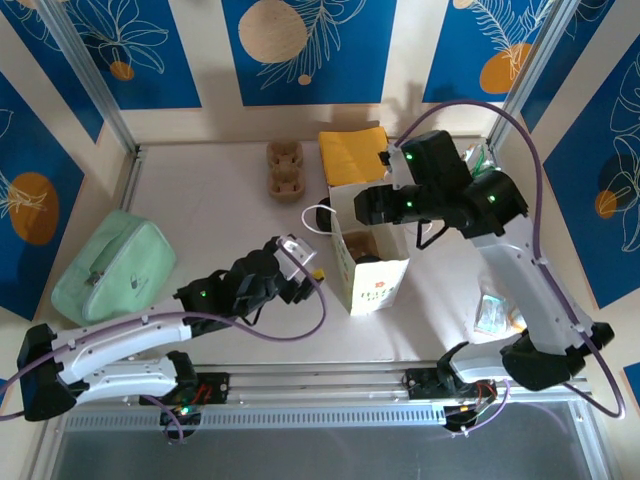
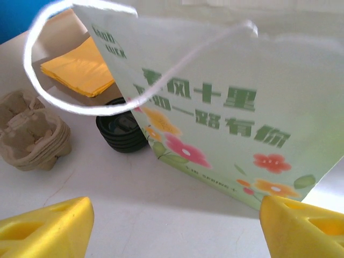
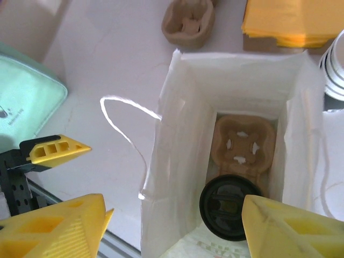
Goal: Pack the takeout coffee
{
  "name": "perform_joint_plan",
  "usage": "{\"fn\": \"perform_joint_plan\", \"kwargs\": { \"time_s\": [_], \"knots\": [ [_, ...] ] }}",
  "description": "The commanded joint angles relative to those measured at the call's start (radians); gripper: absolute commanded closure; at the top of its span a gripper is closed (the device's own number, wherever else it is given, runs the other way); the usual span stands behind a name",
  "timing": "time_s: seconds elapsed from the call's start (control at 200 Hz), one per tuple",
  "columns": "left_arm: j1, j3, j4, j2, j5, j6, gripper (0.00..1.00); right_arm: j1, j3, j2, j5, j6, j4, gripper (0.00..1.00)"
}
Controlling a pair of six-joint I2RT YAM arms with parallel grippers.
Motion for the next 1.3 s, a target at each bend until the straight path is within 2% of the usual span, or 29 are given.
{"fn": "perform_joint_plan", "kwargs": {
  "time_s": [0.0,0.135,0.245,0.47,0.575,0.74,1.005,1.296],
  "knots": [
    [-0.010,0.114,-0.122,0.017,0.009,-0.068,0.19,-0.041,-0.059,-0.064,-0.048,-0.002,0.065,0.30],
    [-0.002,0.241,-0.250,0.045,0.064,-0.169,0.16,-0.116,-0.142,-0.125,-0.071,0.008,0.112,0.28],
    [-0.001,0.363,-0.362,0.101,0.068,-0.307,0.16,-0.186,-0.197,-0.161,-0.095,0.016,0.132,0.27],
    [-0.003,0.636,-0.597,0.262,0.053,-0.597,0.22,-0.300,-0.295,-0.220,-0.157,0.030,0.176,0.27],
    [-0.002,0.736,-0.667,0.332,0.043,-0.669,0.23,-0.330,-0.315,-0.231,-0.168,0.034,0.179,0.27],
    [-0.002,0.859,-0.759,0.447,0.012,-0.694,0.24,-0.354,-0.333,-0.235,-0.165,0.037,0.171,0.27],
    [-0.002,0.979,-0.823,0.613,0.003,-0.693,0.33,-0.369,-0.342,-0.233,-0.155,0.033,0.159,0.27],
    [0.006,1.066,-0.858,0.715,-0.041,-0.668,0.51,-0.383,-0.356,-0.234,-0.148,0.022,0.148,0.27]
  ]
}}
